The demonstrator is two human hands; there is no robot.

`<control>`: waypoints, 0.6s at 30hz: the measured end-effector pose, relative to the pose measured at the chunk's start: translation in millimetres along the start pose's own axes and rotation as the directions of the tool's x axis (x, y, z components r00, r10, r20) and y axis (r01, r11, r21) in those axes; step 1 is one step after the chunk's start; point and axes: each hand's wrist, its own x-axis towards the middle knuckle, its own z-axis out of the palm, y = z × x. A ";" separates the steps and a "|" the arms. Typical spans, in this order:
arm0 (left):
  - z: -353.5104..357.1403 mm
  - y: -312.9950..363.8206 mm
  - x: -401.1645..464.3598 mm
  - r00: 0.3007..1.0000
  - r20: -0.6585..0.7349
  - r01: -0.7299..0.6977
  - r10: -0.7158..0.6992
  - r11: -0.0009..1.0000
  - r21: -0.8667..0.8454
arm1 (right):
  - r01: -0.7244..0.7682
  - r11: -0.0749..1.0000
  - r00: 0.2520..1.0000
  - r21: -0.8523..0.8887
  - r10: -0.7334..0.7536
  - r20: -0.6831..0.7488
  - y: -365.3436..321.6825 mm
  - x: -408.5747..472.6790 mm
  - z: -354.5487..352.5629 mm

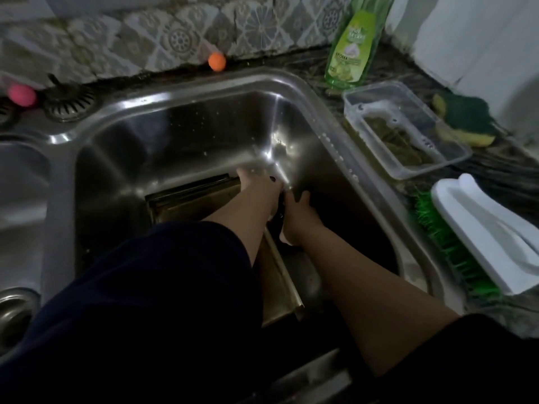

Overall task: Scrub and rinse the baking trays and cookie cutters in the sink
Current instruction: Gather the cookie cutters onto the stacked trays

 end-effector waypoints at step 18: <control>3.8 -28.3 -24.9 0.927 -0.374 -0.273 -0.037 0.618 -0.737 | 0.063 0.922 0.998 0.381 -0.048 -0.051 -1.7 -35.8 -53.7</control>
